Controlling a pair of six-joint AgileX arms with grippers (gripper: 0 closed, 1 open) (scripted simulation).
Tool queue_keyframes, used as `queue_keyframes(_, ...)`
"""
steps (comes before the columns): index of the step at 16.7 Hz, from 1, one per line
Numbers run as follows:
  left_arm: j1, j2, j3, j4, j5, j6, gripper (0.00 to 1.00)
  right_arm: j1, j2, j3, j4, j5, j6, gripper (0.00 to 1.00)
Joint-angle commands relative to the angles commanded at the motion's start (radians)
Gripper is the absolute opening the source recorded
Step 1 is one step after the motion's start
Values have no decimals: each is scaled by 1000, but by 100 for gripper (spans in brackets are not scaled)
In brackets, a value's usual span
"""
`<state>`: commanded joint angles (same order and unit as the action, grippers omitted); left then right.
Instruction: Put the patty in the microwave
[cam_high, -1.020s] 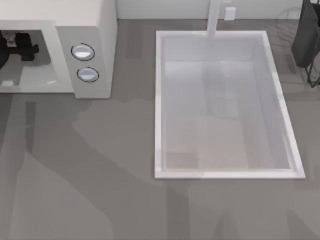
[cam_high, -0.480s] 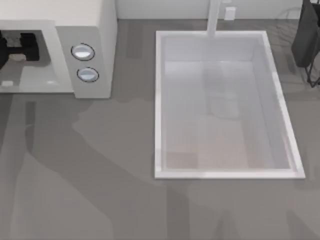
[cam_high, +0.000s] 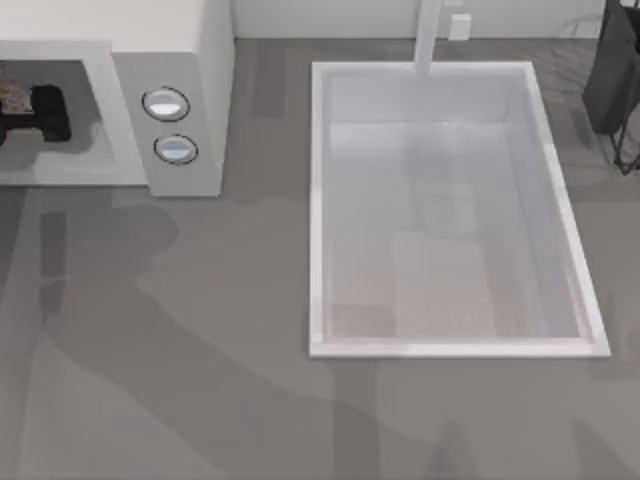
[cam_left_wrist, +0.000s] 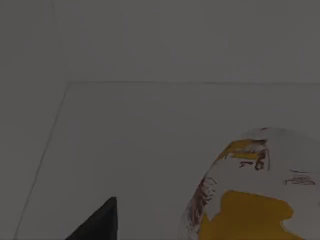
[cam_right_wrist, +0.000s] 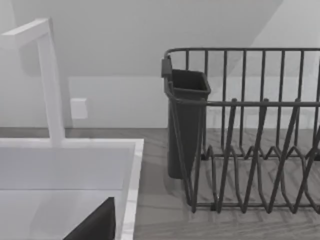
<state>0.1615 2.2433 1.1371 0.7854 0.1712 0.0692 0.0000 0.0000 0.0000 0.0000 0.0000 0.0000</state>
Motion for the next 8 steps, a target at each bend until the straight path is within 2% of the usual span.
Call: queue_keyframes(8, 83, -264, -597, 259, 73, 28, 100, 0, 0, 0, 0, 0, 0, 100)
